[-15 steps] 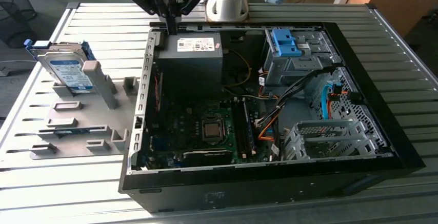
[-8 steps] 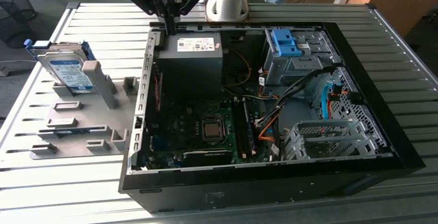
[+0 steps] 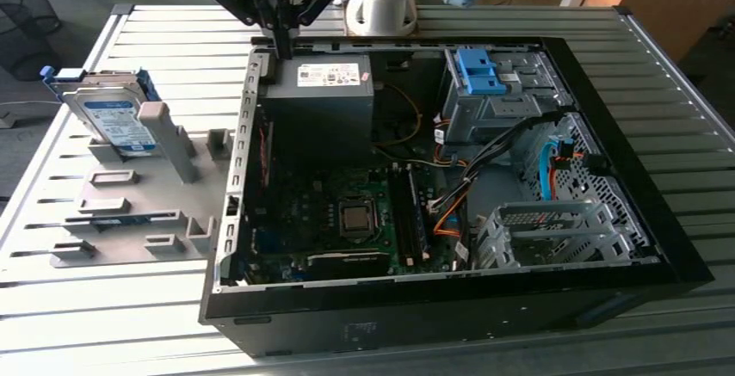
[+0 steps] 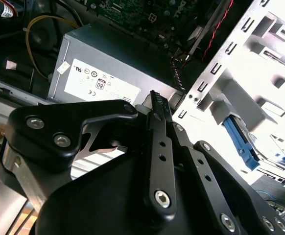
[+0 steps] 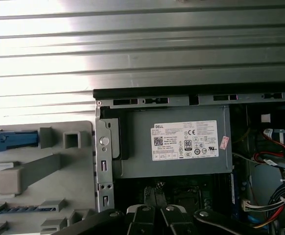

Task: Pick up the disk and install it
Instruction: 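Reach for the disk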

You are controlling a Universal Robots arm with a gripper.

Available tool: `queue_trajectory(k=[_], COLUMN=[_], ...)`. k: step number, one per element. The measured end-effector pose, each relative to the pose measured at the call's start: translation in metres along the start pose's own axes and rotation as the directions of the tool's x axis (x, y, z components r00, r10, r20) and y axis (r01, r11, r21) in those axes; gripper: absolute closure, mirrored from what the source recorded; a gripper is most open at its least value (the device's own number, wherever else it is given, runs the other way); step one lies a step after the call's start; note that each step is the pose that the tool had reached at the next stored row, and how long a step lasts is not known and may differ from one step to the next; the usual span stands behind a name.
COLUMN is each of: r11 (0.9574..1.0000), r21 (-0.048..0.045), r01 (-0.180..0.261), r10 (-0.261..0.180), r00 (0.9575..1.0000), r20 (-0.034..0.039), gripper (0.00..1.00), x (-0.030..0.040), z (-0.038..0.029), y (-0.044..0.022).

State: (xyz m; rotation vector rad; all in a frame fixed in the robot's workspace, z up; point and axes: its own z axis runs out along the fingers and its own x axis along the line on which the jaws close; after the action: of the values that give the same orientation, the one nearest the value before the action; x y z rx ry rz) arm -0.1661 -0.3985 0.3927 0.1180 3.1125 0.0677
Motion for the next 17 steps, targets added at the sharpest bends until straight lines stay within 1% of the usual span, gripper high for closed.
queue_trajectory(k=[17], r11=[1.0000], r21=[0.0000], r01=[0.000], r10=[0.000], r00=[1.0000], r20=[0.0000], gripper=[0.89], x=[0.0070], z=[0.0002], y=[-0.0005])
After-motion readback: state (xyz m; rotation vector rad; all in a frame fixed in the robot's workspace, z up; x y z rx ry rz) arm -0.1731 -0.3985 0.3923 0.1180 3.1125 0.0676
